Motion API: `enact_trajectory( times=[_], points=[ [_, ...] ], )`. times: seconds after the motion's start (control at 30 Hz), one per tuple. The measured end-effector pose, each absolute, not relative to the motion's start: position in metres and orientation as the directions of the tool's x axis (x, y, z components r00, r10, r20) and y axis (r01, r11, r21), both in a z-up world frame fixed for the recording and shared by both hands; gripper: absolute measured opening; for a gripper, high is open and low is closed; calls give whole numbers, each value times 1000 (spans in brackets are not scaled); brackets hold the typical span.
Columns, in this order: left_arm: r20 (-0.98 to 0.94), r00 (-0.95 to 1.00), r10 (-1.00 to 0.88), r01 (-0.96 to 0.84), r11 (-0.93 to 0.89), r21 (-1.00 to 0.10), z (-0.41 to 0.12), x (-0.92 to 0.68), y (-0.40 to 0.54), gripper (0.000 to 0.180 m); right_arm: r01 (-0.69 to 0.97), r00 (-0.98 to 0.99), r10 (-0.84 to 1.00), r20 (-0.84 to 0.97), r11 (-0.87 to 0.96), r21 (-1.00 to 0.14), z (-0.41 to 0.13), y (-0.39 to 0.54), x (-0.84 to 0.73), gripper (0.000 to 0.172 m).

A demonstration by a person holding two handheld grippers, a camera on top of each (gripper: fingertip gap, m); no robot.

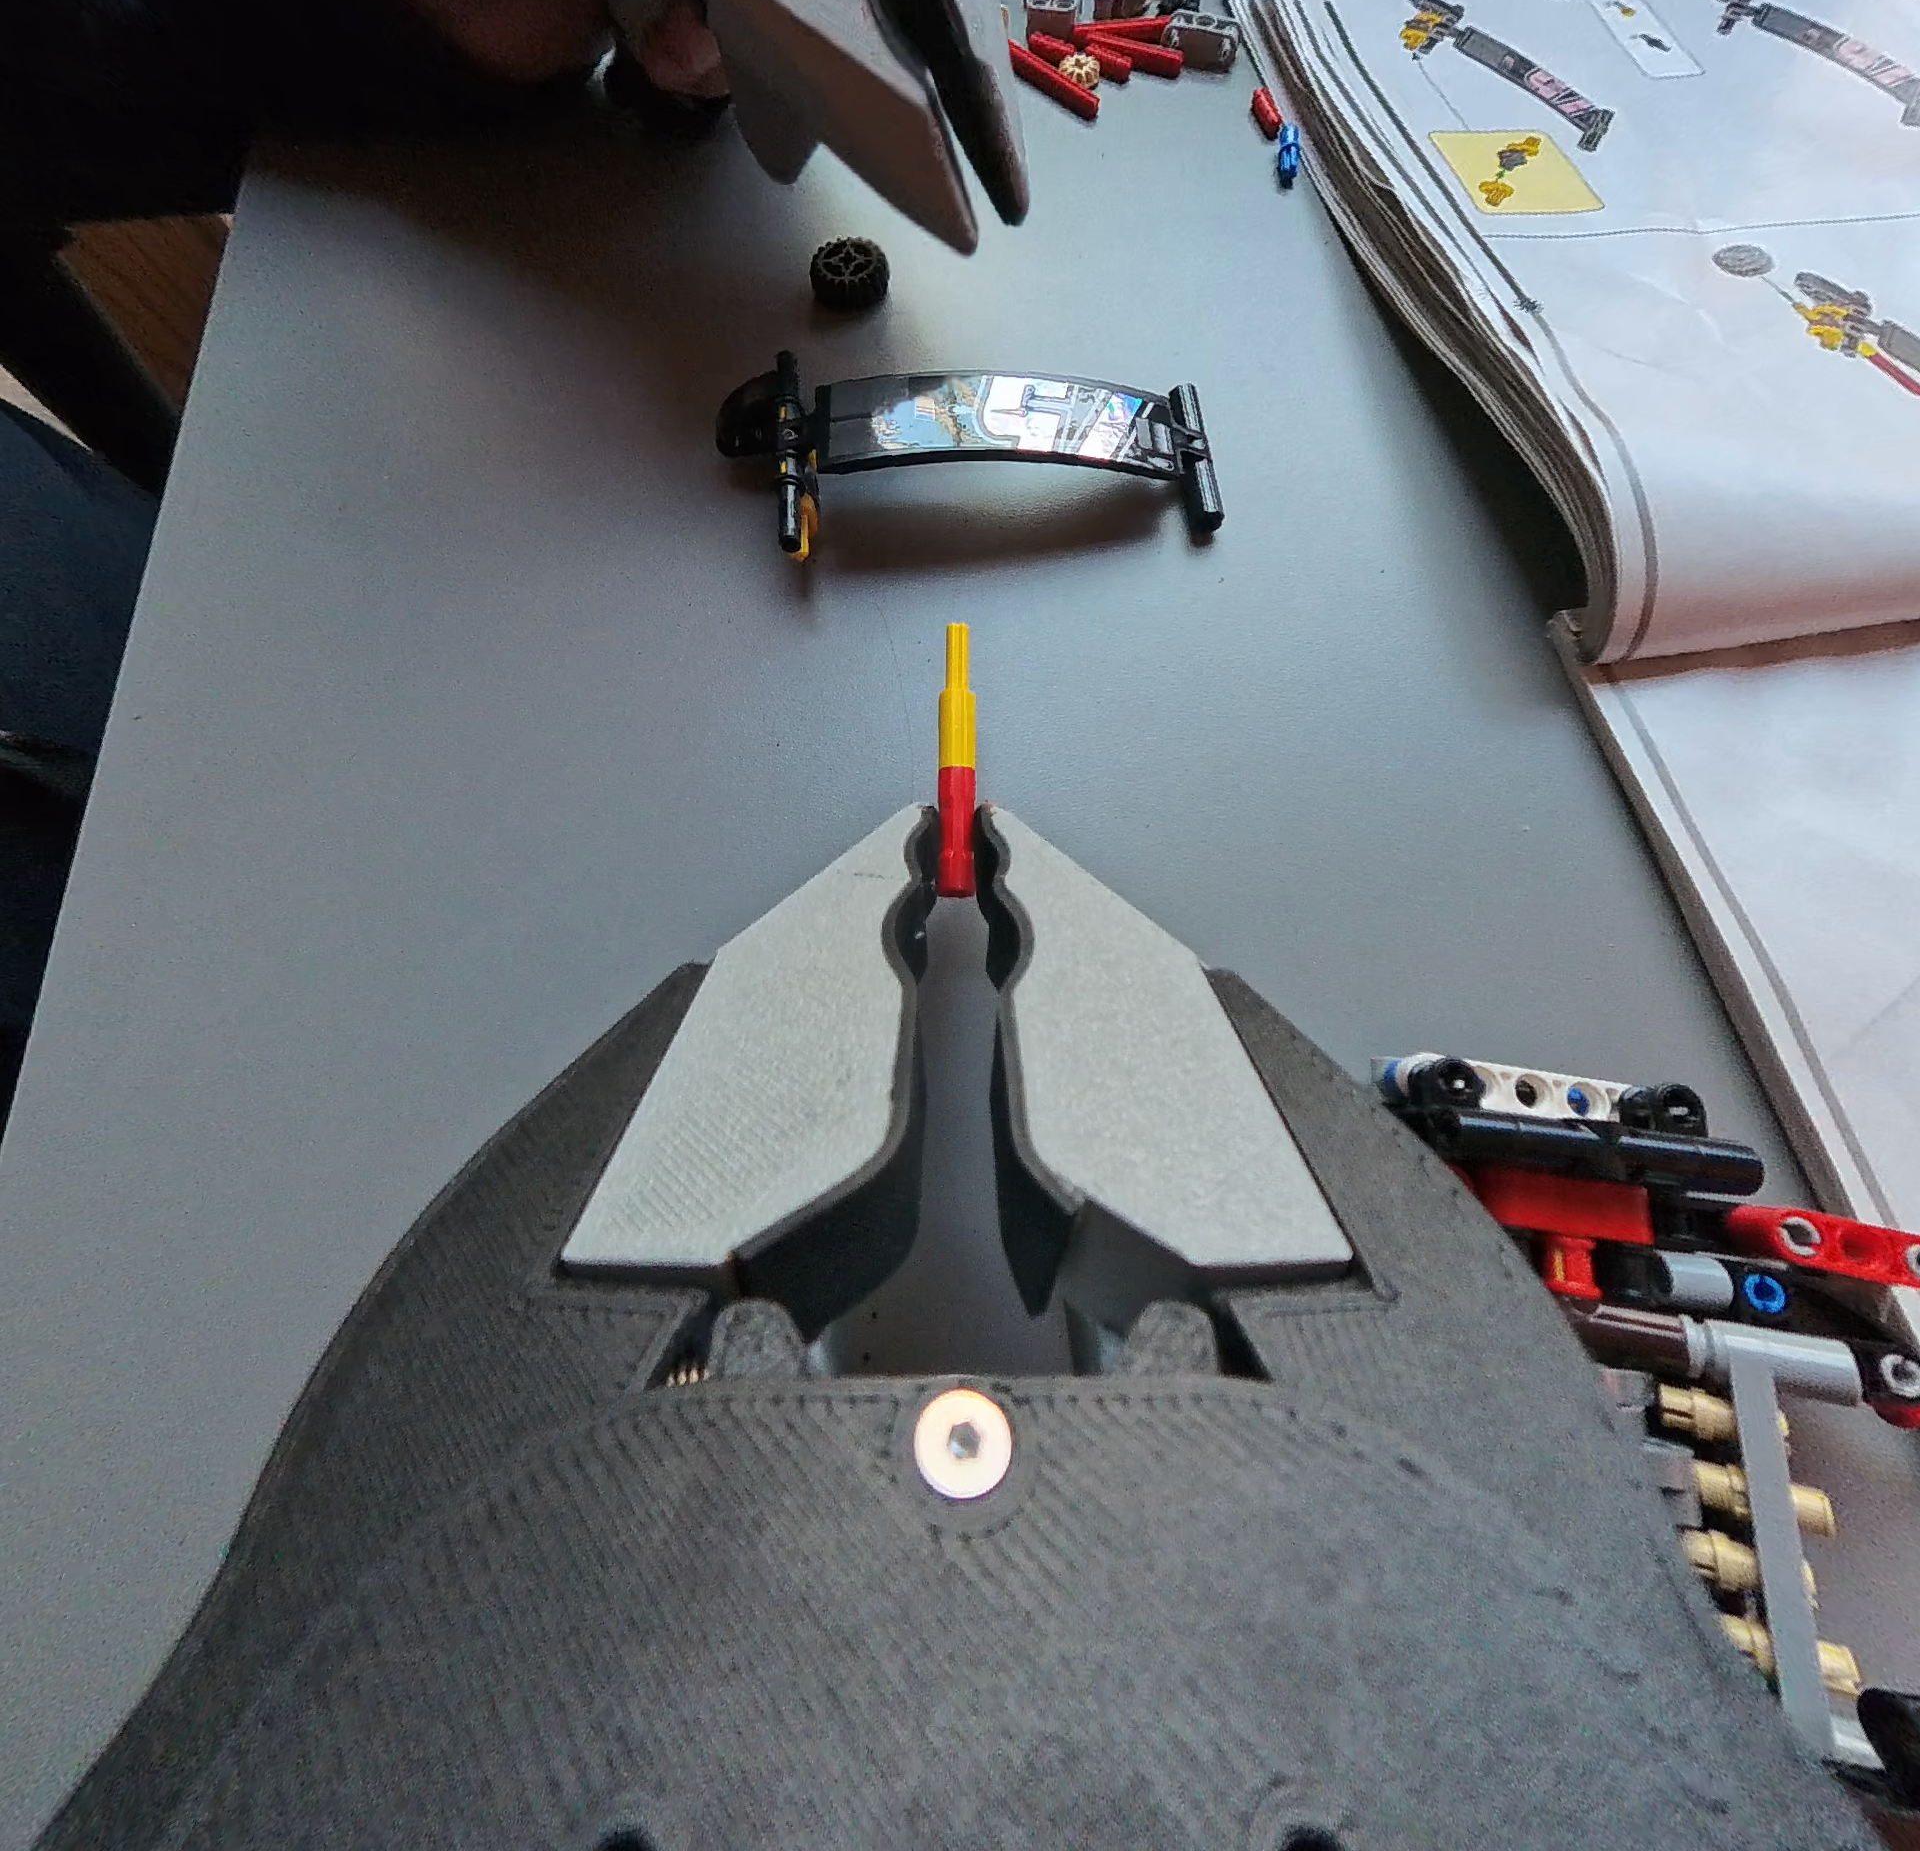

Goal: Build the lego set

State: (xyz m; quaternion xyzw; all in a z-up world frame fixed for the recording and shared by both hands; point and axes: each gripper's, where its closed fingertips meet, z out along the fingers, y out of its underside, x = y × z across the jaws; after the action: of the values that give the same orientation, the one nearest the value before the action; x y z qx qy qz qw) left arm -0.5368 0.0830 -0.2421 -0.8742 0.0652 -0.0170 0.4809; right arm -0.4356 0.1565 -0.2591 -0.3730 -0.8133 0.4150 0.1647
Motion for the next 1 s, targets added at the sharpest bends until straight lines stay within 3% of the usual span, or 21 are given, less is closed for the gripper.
enact_trajectory(
  times=[0.27,0.37,0.57,0.73,0.87,1.0],
  points=[
    [189,981,-51,106,-676,-729,-257,-522,87,78,464,-667,745,-19,395,-793,-260,156,-435,4],
    [247,968,49,211,-694,-688,-256,-520,95,80,468,-662,749,7,422,-777,-264,156,-435,4],
    [326,944,47,267,-691,-671,-249,-491,108,93,480,-643,763,58,461,-746,-271,160,-433,4],
    [169,983,69,162,-761,-628,-269,-499,114,88,481,-638,767,66,465,-743,-271,160,-432,4],
    [116,990,-78,5,-812,-584,-272,-491,108,46,472,-657,752,44,456,-754,-269,154,-428,4],
    [153,953,-263,-136,-816,-561,-272,-494,102,34,444,-697,717,8,439,-781,-263,142,-424,4]
  ],
)
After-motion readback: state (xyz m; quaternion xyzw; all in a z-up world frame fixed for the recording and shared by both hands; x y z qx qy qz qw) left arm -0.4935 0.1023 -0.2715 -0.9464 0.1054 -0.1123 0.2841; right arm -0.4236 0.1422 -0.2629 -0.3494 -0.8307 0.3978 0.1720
